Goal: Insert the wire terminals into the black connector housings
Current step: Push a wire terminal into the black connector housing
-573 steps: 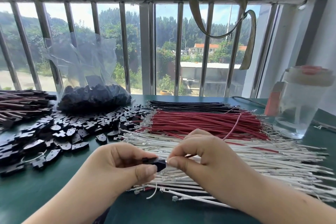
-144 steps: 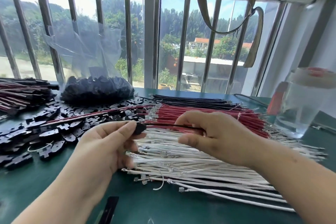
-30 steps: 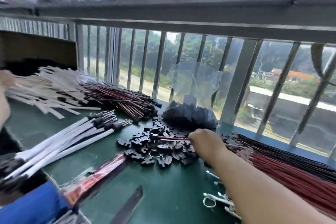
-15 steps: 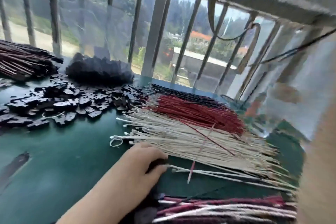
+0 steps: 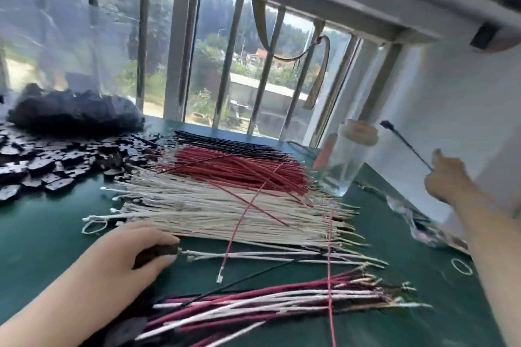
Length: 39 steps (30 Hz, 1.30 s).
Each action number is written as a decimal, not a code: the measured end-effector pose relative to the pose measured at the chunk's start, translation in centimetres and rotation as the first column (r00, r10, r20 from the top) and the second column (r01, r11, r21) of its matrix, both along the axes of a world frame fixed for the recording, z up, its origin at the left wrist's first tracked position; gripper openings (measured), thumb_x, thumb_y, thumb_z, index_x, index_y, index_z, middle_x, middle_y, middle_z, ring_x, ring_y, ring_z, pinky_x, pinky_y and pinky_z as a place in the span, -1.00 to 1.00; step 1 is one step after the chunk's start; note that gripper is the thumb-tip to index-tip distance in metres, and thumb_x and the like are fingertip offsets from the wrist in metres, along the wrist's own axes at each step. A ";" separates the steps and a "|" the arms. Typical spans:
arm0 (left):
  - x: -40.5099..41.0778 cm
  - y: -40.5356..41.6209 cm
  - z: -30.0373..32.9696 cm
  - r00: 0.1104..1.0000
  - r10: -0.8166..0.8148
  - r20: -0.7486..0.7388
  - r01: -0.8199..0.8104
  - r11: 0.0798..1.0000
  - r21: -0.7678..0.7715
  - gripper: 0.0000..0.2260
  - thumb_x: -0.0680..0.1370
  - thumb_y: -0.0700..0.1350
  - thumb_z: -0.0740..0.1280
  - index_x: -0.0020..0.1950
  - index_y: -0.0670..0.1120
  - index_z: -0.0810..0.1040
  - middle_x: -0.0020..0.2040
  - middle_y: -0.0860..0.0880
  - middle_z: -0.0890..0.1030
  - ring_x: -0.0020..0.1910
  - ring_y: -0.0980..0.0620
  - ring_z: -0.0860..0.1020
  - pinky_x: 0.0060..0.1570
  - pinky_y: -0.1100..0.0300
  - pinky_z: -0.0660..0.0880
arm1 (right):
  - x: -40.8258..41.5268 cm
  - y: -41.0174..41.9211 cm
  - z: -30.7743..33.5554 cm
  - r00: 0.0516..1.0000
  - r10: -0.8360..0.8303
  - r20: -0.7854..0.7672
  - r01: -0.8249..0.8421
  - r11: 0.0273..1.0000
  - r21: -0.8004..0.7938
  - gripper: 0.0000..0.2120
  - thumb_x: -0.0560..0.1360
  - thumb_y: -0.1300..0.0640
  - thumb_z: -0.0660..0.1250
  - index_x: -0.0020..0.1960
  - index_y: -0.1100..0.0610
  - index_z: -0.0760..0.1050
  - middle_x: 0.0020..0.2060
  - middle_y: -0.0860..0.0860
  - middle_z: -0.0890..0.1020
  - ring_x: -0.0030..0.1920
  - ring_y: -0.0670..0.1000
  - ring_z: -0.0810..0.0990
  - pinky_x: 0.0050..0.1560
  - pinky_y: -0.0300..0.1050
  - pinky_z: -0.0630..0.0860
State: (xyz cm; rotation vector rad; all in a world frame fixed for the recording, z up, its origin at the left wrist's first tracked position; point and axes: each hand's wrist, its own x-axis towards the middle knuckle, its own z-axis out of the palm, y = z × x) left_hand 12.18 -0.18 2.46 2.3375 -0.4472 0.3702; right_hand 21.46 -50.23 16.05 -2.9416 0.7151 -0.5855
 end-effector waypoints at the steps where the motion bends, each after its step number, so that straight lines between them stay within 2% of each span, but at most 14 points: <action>1: 0.0 -0.1 0.0 1.000 0.008 0.008 -0.008 1.000 0.000 -0.55 0.31 -0.19 0.55 -0.24 0.38 0.49 -0.20 0.41 0.57 -0.01 0.46 0.46 -0.14 0.41 0.37 | 0.0 1.0 -1.7 0.981 -0.038 -0.191 0.042 0.999 0.018 -0.46 0.55 0.27 0.17 0.48 0.27 0.08 0.35 0.37 0.27 0.32 0.33 0.31 0.22 0.08 0.35; 3: -0.1 -0.2 0.1 1.000 0.014 0.014 -0.014 1.000 0.012 -0.54 0.31 -0.21 0.55 -0.24 0.38 0.49 -0.23 0.40 0.57 -0.01 0.46 0.46 -0.13 0.43 0.36 | -0.6 3.3 -4.4 0.906 -0.036 -0.421 -0.004 0.996 -0.093 -0.47 0.59 0.19 0.14 0.50 0.17 0.06 0.46 0.24 0.12 0.45 0.24 0.10 0.37 0.14 0.17; 4: -0.2 -0.2 0.2 1.000 0.012 0.019 -0.012 1.000 0.016 -0.54 0.31 -0.21 0.55 -0.24 0.37 0.49 -0.23 0.39 0.57 -0.02 0.45 0.46 -0.12 0.43 0.36 | -1.4 4.1 -5.1 0.923 0.043 -0.383 -0.103 0.985 -0.136 -0.48 0.58 0.22 0.14 0.50 0.12 0.09 0.48 0.18 0.12 0.47 0.19 0.08 0.40 0.17 0.12; 6: -0.2 -0.2 0.2 0.999 0.009 0.031 -0.009 1.000 0.014 -0.57 0.32 -0.19 0.54 -0.23 0.36 0.50 -0.16 0.41 0.57 -0.01 0.44 0.46 -0.11 0.42 0.36 | -3.9 5.2 -5.7 0.912 0.406 -0.061 -0.410 0.903 -0.125 -0.55 0.55 0.28 0.20 0.39 -0.03 0.34 0.41 0.04 0.36 0.42 0.09 0.29 0.40 0.07 0.18; 8: -0.1 -0.1 0.2 0.999 0.032 0.035 -0.032 0.999 -0.007 -0.60 0.33 -0.15 0.53 -0.24 0.38 0.51 -0.09 0.46 0.54 0.00 0.43 0.46 -0.11 0.40 0.37 | -8.8 8.3 -5.3 0.649 0.752 0.114 -0.753 0.656 -0.044 -0.66 0.54 0.14 0.29 0.18 -0.27 0.49 0.19 -0.22 0.55 0.20 -0.16 0.51 0.23 -0.28 0.38; 10: 0.0 0.1 0.0 0.997 0.067 0.031 -0.067 0.998 -0.014 -0.61 0.32 -0.12 0.54 -0.23 0.39 0.52 -0.10 0.46 0.55 -0.01 0.43 0.47 -0.11 0.38 0.38 | -13.0 11.0 -5.7 0.445 0.886 -0.132 -0.895 0.442 -0.055 -0.71 0.48 -0.03 0.27 0.15 -0.32 0.49 0.13 -0.36 0.51 0.10 -0.32 0.51 0.03 -0.48 0.41; 13: -0.1 0.2 -0.1 0.996 0.084 0.017 -0.085 0.996 0.018 -0.61 0.32 -0.11 0.53 -0.20 0.41 0.52 -0.05 0.45 0.53 -0.03 0.43 0.47 -0.11 0.32 0.41 | -15.1 13.3 -6.8 0.309 0.855 -0.417 -0.947 0.317 -0.052 -0.67 0.36 -0.04 0.40 0.10 -0.26 0.52 0.12 -0.38 0.49 0.02 -0.36 0.51 -0.07 -0.41 0.51; 17: -0.5 -0.1 0.1 0.997 0.076 -0.002 -0.076 0.997 0.006 -0.64 0.35 -0.09 0.51 -0.20 0.39 0.52 -0.15 0.35 0.58 -0.08 0.38 0.50 -0.08 0.29 0.41 | -14.6 14.9 -6.3 0.245 0.902 -0.356 -0.962 0.272 0.027 -0.95 0.44 0.04 0.42 -0.14 -0.10 0.58 -0.10 -0.27 0.60 -0.14 -0.24 0.56 -0.20 -0.24 0.55; 21: -0.9 -0.4 0.6 0.998 0.063 -0.013 -0.063 0.998 -0.024 -0.71 0.40 -0.09 0.48 -0.14 0.33 0.53 -0.14 0.29 0.56 -0.07 0.34 0.49 -0.02 0.35 0.38 | -13.6 16.6 -6.5 0.240 0.839 -0.488 -0.971 0.196 -0.141 -0.88 0.46 0.11 0.32 -0.08 -0.11 0.47 -0.17 -0.19 0.56 -0.25 -0.09 0.54 -0.31 -0.17 0.54; 24: -1.0 -0.4 0.8 0.997 0.079 -0.026 -0.080 0.997 -0.020 -0.74 0.42 -0.08 0.46 -0.01 0.26 0.56 -0.10 0.32 0.53 -0.05 0.41 0.44 -0.09 0.49 0.32 | -13.6 16.8 -6.4 0.208 0.829 -0.518 -0.978 0.187 -0.094 -0.85 0.46 0.10 0.34 -0.07 -0.14 0.45 -0.15 -0.24 0.53 -0.21 -0.14 0.52 -0.28 -0.22 0.53; 27: -1.1 -0.4 0.9 0.992 0.119 -0.042 -0.123 0.987 -0.099 -0.63 0.42 -0.08 0.46 0.06 0.31 0.45 -0.12 0.28 0.56 -0.12 0.40 0.48 -0.19 0.56 0.34 | -12.6 16.6 -5.2 0.177 0.923 -0.340 -0.978 0.205 0.046 -0.94 0.56 -0.02 0.22 -0.01 -0.18 0.44 -0.08 -0.28 0.50 -0.13 -0.25 0.51 -0.20 -0.26 0.52; 32: -1.1 -0.1 1.1 0.974 0.227 -0.021 -0.227 0.957 -0.179 -0.72 0.39 -0.11 0.48 -0.14 0.24 0.46 -0.20 0.16 0.59 -0.22 0.23 0.55 -0.21 0.44 0.39 | -7.2 20.3 -4.4 0.292 0.950 -0.110 -0.929 0.254 -0.267 -0.79 0.47 0.19 0.39 0.07 -0.04 0.61 -0.12 -0.08 0.62 -0.24 -0.03 0.58 -0.33 -0.08 0.57; 36: -1.3 0.1 1.4 0.962 0.272 -0.005 -0.267 0.939 -0.218 -0.76 0.40 -0.10 0.47 -0.17 0.22 0.48 -0.22 0.15 0.59 -0.22 0.26 0.54 -0.26 0.44 0.40 | -3.3 23.8 -6.3 0.290 0.907 -0.306 -0.951 0.238 -0.197 -0.71 0.55 0.08 0.29 0.25 -0.14 0.51 -0.06 -0.10 0.59 -0.11 -0.04 0.56 -0.12 -0.07 0.58; 39: -1.1 0.3 1.3 0.959 0.282 -0.007 -0.275 0.927 -0.255 -0.74 0.41 -0.08 0.47 -0.14 0.25 0.45 -0.19 0.19 0.58 -0.14 0.33 0.52 -0.26 0.52 0.42 | -1.7 24.5 -6.4 0.275 0.893 -0.357 -0.953 0.205 -0.221 -0.83 0.52 -0.02 0.31 0.08 -0.10 0.60 -0.12 -0.14 0.58 -0.10 -0.08 0.55 -0.08 -0.07 0.57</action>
